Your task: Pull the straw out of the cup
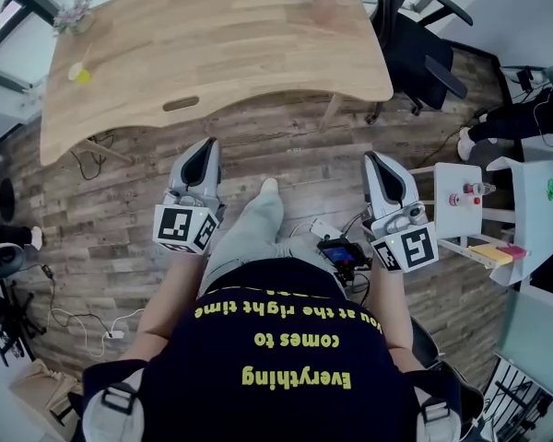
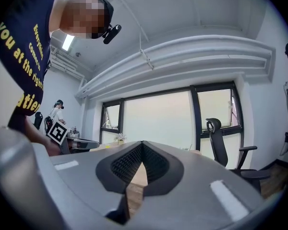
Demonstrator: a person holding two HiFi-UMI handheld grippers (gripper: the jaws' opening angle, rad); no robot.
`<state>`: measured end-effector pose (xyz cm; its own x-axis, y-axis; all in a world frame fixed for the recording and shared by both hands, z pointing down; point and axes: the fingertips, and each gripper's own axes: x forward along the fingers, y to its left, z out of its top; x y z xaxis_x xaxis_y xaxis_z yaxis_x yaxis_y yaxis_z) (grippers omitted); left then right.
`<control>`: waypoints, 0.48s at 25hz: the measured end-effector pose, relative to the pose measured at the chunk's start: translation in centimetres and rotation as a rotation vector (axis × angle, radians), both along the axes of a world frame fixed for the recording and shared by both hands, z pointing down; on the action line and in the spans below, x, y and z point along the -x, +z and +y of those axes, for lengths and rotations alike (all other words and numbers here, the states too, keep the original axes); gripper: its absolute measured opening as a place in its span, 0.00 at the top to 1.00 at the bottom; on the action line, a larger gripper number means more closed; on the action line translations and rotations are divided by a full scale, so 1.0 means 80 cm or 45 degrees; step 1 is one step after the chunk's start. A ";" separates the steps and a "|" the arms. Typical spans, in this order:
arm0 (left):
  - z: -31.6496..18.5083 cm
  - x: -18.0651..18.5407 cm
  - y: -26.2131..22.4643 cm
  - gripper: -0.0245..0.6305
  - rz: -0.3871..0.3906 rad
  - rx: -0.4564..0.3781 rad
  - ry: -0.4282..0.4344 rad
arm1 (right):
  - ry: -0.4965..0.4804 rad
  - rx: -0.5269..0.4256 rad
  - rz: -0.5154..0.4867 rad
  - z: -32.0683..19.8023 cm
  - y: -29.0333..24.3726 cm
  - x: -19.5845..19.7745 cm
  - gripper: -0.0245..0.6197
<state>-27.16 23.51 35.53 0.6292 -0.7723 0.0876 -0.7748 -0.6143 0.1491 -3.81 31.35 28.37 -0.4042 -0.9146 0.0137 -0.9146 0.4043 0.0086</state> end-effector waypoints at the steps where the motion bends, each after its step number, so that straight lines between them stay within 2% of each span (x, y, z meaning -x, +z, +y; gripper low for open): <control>1: -0.009 -0.003 0.000 0.96 0.004 0.004 -0.001 | 0.005 0.004 -0.003 -0.008 0.000 -0.003 0.95; 12: -0.100 -0.035 -0.005 0.96 0.001 0.000 0.029 | 0.032 0.011 -0.026 -0.092 -0.003 -0.029 0.95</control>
<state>-24.33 15.50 35.12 0.6468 -0.7576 0.0870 -0.7604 -0.6320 0.1495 -1.45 23.96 28.15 -0.3812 -0.9244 0.0138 -0.9245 0.3810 -0.0134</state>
